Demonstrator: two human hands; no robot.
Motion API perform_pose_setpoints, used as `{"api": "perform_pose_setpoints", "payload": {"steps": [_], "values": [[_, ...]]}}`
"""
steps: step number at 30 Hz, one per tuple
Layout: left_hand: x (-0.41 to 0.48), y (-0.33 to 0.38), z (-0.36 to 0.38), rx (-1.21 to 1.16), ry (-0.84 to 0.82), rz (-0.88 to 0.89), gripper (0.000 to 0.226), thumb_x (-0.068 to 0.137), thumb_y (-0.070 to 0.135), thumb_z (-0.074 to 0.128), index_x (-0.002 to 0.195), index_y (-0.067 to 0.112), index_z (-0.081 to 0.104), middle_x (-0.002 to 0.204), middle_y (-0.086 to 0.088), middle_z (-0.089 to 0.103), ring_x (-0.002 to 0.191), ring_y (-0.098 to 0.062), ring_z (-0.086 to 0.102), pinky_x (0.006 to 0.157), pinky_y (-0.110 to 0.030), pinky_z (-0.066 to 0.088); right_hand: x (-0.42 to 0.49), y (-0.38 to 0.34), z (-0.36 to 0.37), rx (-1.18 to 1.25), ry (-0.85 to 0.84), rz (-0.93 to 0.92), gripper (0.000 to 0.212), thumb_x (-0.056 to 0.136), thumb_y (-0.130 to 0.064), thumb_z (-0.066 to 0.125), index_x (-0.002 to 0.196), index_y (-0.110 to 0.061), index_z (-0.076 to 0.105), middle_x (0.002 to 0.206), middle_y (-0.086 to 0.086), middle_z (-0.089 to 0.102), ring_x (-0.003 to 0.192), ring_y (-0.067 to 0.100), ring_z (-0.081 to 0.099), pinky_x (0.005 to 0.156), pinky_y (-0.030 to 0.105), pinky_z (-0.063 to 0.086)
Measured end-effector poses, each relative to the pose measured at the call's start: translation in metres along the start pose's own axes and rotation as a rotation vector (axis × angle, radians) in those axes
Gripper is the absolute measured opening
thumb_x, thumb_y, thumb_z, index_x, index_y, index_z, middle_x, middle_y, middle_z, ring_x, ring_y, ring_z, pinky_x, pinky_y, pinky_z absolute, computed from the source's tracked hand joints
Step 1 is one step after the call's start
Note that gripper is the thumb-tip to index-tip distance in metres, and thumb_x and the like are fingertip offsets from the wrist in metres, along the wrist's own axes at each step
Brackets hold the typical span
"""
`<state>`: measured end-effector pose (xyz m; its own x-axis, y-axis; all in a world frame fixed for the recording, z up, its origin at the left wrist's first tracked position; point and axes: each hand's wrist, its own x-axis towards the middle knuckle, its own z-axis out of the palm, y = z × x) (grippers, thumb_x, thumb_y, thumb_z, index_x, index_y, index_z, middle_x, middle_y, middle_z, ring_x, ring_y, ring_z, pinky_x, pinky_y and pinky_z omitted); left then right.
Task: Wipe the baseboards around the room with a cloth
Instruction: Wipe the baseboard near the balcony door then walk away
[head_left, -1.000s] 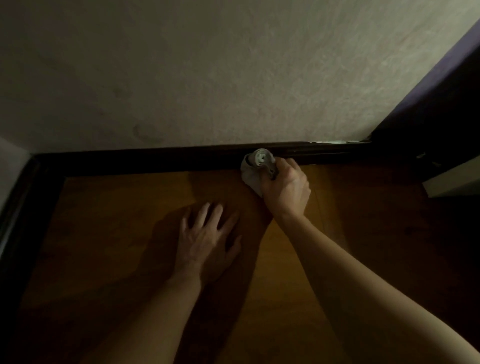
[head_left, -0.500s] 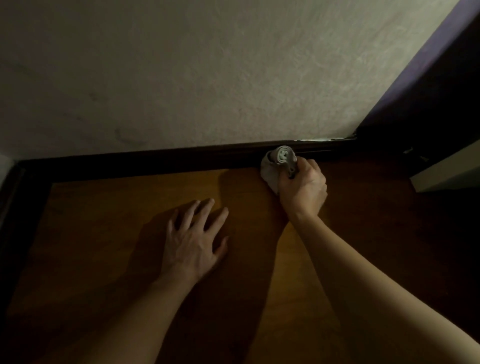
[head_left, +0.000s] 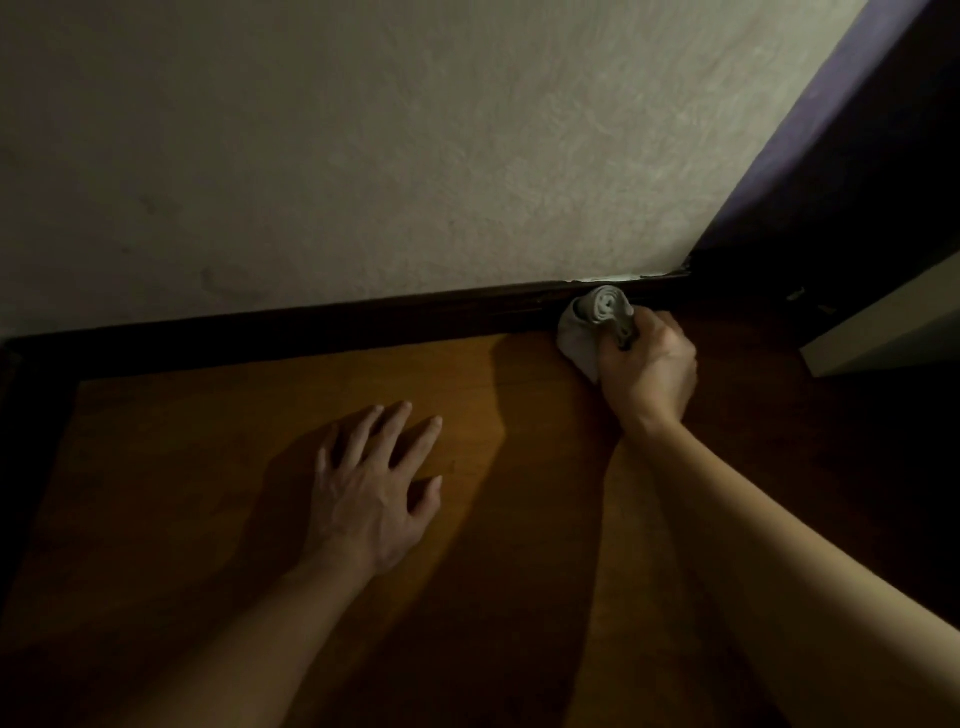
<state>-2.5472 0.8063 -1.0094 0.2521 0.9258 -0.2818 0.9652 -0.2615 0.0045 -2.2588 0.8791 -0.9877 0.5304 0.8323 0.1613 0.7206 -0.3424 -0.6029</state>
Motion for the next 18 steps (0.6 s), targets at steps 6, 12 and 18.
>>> {"api": "perform_pose_setpoints", "payload": {"steps": [6, 12, 18], "values": [[0.000, 0.001, -0.001, -0.002, 0.003, -0.001, 0.068, 0.091, 0.067, 0.009, 0.155, 0.051, -0.005, 0.169, 0.007, -0.004, 0.154, -0.023, -0.003, 0.119, -0.059, 0.013, 0.001, 0.001, -0.001, 0.007, 0.018, 0.034, 0.022, 0.087, -0.039, 0.058, 0.096, -0.023, 0.069, 0.098, -0.001, 0.063, 0.083, 0.021, 0.060, 0.068, 0.030, 0.041], [0.000, 0.001, -0.001, -0.003, -0.001, -0.002, 0.067, 0.091, 0.067, 0.008, 0.153, 0.052, -0.011, 0.168, 0.008, -0.007, 0.154, -0.023, -0.004, 0.117, -0.060, 0.014, -0.002, -0.002, 0.000, 0.052, 0.044, 0.128, 0.022, 0.088, -0.040, 0.057, 0.097, -0.024, 0.069, 0.097, -0.004, 0.062, 0.082, 0.017, 0.058, 0.068, 0.029, 0.038], [0.000, 0.001, 0.000, -0.012, 0.013, 0.004, 0.069, 0.090, 0.068, 0.009, 0.155, 0.050, -0.004, 0.169, 0.006, -0.001, 0.154, -0.023, 0.000, 0.118, -0.060, 0.016, -0.020, -0.027, 0.014, 0.080, -0.034, 0.037, 0.032, 0.085, -0.051, 0.053, 0.099, -0.026, 0.068, 0.094, -0.010, 0.058, 0.079, 0.012, 0.054, 0.070, 0.033, 0.047]]}}
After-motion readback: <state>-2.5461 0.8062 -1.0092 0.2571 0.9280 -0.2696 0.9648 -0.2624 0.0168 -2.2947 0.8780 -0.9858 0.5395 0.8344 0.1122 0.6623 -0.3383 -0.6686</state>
